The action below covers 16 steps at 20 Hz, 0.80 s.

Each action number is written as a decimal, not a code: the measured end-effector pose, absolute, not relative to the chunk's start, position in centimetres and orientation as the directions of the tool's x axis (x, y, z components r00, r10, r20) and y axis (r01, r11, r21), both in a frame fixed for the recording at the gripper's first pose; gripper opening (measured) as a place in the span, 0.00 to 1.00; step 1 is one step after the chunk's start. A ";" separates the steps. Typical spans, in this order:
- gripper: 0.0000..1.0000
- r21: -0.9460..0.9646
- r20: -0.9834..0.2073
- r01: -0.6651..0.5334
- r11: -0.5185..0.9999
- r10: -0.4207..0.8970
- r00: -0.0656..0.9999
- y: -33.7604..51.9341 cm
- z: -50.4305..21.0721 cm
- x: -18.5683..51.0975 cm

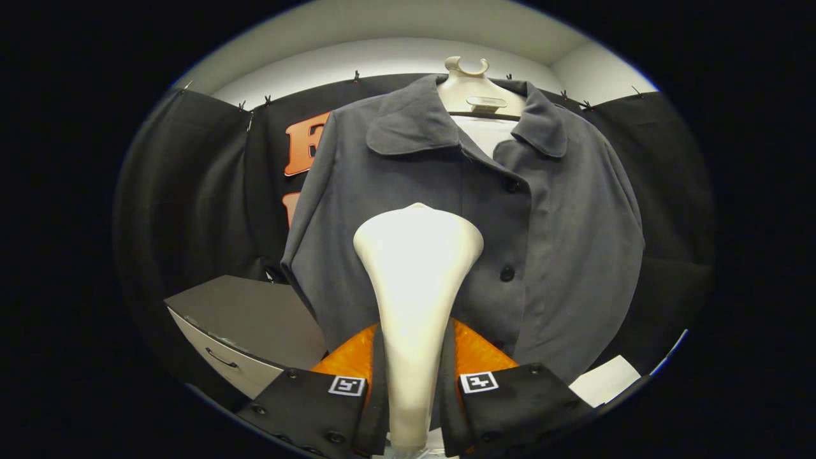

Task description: Iron the clothes twice with a garment steamer, once on the left side and once on the right side.

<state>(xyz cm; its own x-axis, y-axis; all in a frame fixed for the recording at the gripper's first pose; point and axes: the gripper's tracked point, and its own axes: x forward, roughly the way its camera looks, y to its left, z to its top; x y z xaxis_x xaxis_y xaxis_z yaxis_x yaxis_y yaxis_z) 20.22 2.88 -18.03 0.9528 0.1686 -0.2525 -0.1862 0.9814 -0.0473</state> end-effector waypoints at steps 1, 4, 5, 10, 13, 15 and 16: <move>0.40 -0.043 -0.258 -0.171 0.984 0.154 0.954 2.5 -18.5 20.0; 0.40 -0.053 -0.277 -0.138 0.989 0.118 0.954 1.6 -20.0 19.9; 0.40 -0.055 -0.285 -0.133 0.990 0.112 0.952 1.2 -20.6 19.8; 0.40 -0.072 -0.324 -0.121 0.990 0.092 0.942 0.9 -22.6 18.8; 0.40 -0.078 -0.347 -0.114 0.990 0.080 0.934 0.7 -24.3 18.0; 0.40 -0.086 -0.370 -0.114 0.990 0.074 0.926 0.4 -25.6 17.3; 0.40 -0.088 -0.378 -0.114 0.990 0.073 0.923 0.3 -26.4 17.0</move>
